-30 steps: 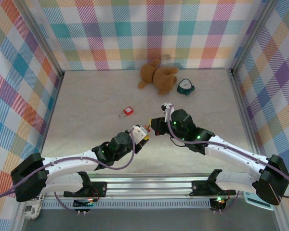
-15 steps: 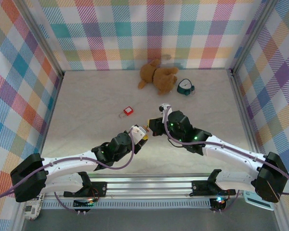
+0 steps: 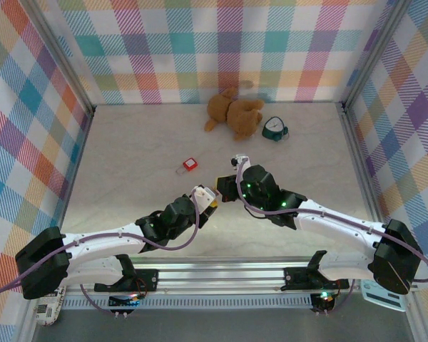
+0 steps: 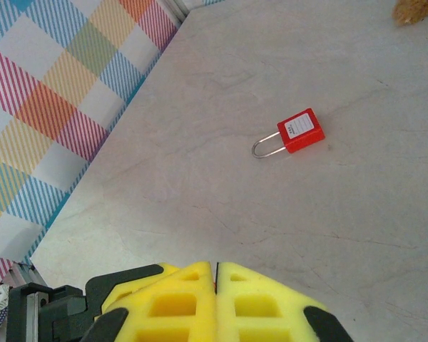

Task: Unlock with the key

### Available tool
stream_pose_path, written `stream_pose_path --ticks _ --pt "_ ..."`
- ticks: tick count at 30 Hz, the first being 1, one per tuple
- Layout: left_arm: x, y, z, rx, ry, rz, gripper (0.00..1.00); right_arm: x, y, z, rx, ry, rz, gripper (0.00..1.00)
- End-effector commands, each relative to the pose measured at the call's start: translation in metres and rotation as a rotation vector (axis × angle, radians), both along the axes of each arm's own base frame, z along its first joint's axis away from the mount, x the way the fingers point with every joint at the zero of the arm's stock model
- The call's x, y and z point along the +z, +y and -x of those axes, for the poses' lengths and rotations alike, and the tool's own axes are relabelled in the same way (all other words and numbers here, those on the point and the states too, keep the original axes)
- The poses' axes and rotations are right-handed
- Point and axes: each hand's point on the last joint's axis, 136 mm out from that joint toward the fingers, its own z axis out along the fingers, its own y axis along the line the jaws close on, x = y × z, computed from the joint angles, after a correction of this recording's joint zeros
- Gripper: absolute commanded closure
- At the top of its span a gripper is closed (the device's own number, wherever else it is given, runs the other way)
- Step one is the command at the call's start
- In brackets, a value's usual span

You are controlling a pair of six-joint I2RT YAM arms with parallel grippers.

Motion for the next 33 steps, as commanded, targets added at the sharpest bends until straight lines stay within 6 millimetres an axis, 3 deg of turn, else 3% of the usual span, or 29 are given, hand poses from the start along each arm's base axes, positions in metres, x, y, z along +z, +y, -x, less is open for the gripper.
stream_pose_path --ticks 1,16,23,27,33 --pt "0.072 -0.01 -0.006 0.012 -0.129 0.244 0.77 -0.03 0.006 0.017 0.06 0.069 0.075 0.96" --pt "0.098 -0.014 0.01 -0.072 -0.112 0.322 0.8 -0.061 0.013 0.046 0.237 0.062 0.137 0.96" --pt "0.108 -0.006 0.002 -0.009 -0.145 0.337 0.82 -0.077 0.007 0.048 0.173 0.11 0.202 0.96" --pt "0.117 -0.004 -0.002 0.017 -0.169 0.357 0.83 -0.088 0.01 0.054 0.161 0.135 0.203 0.96" --pt "0.126 -0.011 0.0 -0.018 -0.179 0.4 0.83 -0.09 0.021 0.062 0.206 0.146 0.173 0.95"
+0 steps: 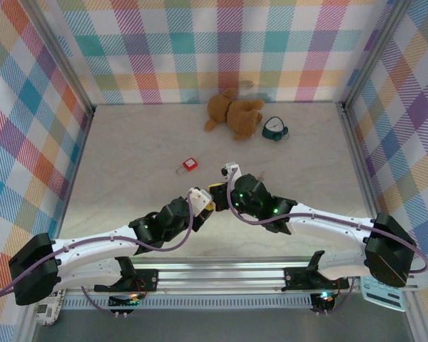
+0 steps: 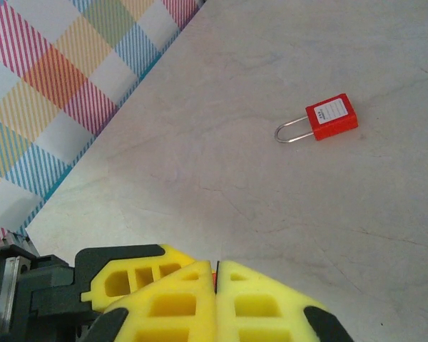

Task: Unlock with the key

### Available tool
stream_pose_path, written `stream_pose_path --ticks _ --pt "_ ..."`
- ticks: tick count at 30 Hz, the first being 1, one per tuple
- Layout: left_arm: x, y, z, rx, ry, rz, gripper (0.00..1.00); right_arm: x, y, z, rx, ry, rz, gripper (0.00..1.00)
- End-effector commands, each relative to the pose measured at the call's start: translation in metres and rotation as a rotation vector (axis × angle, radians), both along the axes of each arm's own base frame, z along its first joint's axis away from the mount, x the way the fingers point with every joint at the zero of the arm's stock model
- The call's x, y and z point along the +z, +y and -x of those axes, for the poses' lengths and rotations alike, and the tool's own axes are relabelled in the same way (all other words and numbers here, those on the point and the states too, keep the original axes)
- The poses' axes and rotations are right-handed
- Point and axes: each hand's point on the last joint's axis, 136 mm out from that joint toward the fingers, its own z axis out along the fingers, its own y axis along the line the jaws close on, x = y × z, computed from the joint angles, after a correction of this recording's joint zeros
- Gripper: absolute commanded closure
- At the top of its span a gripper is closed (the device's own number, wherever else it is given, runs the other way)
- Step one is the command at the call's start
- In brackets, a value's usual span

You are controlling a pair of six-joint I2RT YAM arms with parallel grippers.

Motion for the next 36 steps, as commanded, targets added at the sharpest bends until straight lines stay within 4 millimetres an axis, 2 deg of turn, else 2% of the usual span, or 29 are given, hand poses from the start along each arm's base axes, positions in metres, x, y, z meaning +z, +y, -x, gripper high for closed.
stream_pose_path --ticks 1,5,8,13,17,19,24,29,36 --pt "0.128 -0.023 -0.011 -0.007 -0.228 0.408 0.83 -0.071 -0.002 0.043 0.123 0.192 0.154 0.95" --pt "0.133 -0.021 -0.01 -0.007 -0.244 0.423 0.83 -0.073 -0.003 0.046 0.133 0.204 0.161 0.95" --pt "0.126 -0.019 -0.012 -0.002 -0.231 0.383 0.83 -0.064 -0.008 0.044 0.124 0.179 0.176 0.92" --pt "0.094 -0.018 -0.013 0.002 -0.181 0.25 0.82 -0.038 -0.024 0.033 0.076 0.131 0.183 0.8" --pt "0.066 -0.017 -0.012 -0.002 -0.123 0.158 0.82 -0.007 -0.034 0.025 0.055 0.097 0.129 0.75" --pt "0.053 -0.015 -0.012 0.002 -0.095 0.122 0.82 0.01 -0.04 0.021 0.041 0.07 0.112 0.69" --pt "0.036 -0.011 -0.014 0.029 -0.074 0.072 0.82 0.039 -0.054 0.02 0.023 0.023 0.091 0.58" --pt "0.04 -0.005 -0.027 0.093 -0.108 -0.001 0.83 0.053 -0.077 0.014 -0.027 -0.014 0.099 0.51" --pt "0.071 0.003 -0.055 0.182 -0.282 -0.278 0.84 0.058 -0.139 -0.024 -0.217 0.056 0.017 0.45"
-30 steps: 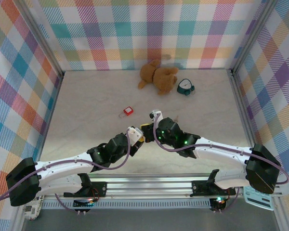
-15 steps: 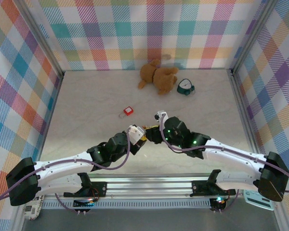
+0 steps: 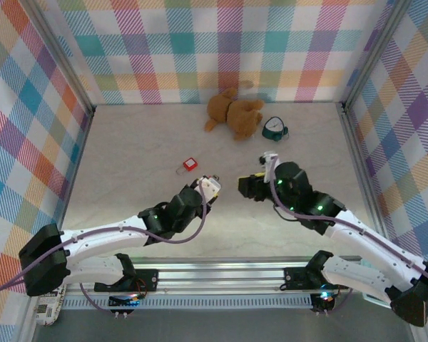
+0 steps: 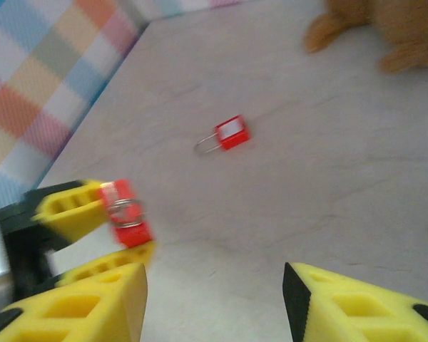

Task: Unlock with the key

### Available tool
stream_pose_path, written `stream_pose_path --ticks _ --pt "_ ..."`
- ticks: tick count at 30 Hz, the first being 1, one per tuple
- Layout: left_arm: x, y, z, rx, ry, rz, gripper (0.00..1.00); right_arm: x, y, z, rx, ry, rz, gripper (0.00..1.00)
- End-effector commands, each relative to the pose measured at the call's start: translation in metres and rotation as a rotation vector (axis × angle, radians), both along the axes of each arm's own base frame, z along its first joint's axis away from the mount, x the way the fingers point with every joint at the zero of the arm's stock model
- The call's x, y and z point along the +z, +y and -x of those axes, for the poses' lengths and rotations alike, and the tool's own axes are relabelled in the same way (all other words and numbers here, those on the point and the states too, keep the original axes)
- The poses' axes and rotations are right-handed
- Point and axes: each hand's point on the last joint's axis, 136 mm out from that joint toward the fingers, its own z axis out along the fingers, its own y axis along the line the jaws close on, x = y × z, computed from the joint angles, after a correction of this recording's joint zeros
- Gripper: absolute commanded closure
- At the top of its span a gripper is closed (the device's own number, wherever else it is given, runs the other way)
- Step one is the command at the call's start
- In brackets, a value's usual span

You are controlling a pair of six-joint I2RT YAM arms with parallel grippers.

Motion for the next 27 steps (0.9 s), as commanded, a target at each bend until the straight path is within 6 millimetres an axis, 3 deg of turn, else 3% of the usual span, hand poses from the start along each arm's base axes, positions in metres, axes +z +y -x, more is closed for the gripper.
stream_pose_path --ticks 1,4,10,16,22,27 --pt "0.034 0.007 -0.017 0.057 -0.152 -0.17 0.83 0.005 -0.023 -0.01 -0.053 0.046 -0.065 0.45" --pt "0.044 0.002 -0.021 0.063 -0.266 -0.345 0.83 0.007 -0.03 -0.019 -0.06 0.068 -0.108 0.44" --pt "0.036 -0.006 -0.017 0.062 -0.461 -0.641 0.84 0.008 -0.014 -0.021 0.047 0.086 -0.129 0.43" --pt "0.034 -0.015 -0.003 0.044 -0.588 -0.704 0.84 -0.002 0.007 -0.009 0.197 0.139 -0.138 0.43" --pt "0.018 -0.034 0.008 0.025 -0.712 -0.756 0.84 -0.025 0.022 0.001 0.276 0.203 -0.091 0.53" --pt "-0.011 -0.038 0.011 0.02 -0.689 -0.804 0.84 -0.036 0.028 0.01 0.314 0.209 -0.011 0.57"
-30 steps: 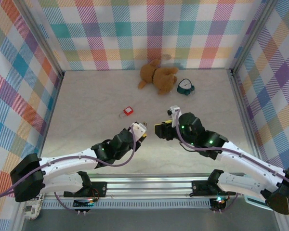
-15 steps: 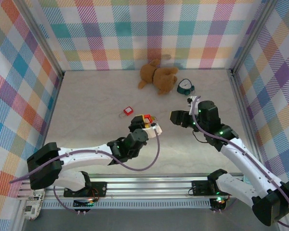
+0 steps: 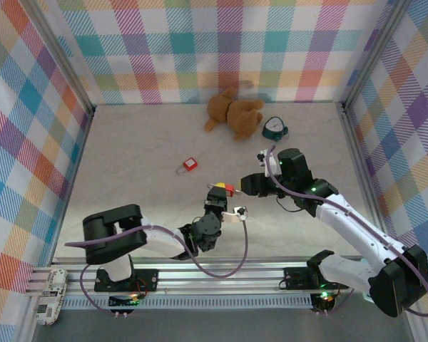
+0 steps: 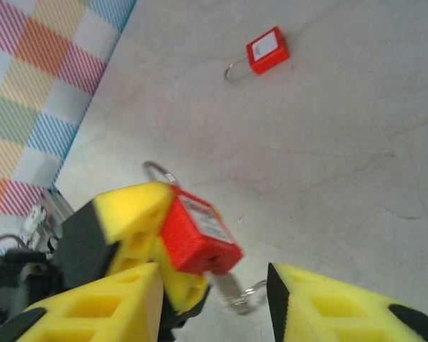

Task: Unlock with the key

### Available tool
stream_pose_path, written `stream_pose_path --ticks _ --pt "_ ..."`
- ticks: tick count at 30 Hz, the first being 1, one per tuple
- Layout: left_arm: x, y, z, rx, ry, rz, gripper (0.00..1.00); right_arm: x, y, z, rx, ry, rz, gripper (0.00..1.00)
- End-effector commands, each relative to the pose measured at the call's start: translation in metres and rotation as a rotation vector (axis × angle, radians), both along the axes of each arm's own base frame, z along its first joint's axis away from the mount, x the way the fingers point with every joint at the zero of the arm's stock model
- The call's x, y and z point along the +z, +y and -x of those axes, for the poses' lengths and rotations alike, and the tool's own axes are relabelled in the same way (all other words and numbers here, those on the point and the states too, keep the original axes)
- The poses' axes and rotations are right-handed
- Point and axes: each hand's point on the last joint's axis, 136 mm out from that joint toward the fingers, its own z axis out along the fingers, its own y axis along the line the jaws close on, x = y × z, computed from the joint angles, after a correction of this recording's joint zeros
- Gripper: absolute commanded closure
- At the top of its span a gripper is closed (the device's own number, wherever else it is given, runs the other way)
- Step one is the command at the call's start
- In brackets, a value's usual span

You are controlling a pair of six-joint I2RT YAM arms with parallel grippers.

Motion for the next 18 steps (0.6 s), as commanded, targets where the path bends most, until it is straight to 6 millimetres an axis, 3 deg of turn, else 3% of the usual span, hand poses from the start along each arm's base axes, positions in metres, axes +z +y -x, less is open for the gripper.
stream_pose_path --ticks 1,9,18 --pt "0.021 0.007 0.005 0.031 -0.055 0.119 0.84 0.007 0.006 0.005 0.053 -0.039 0.036 0.57" --pt "0.009 0.007 0.006 0.037 -0.039 0.112 0.84 -0.012 0.014 0.012 0.09 -0.014 0.101 0.58" --pt "0.012 0.002 0.015 0.009 -0.041 0.113 0.84 -0.031 0.007 0.0 0.035 0.008 0.189 0.61"
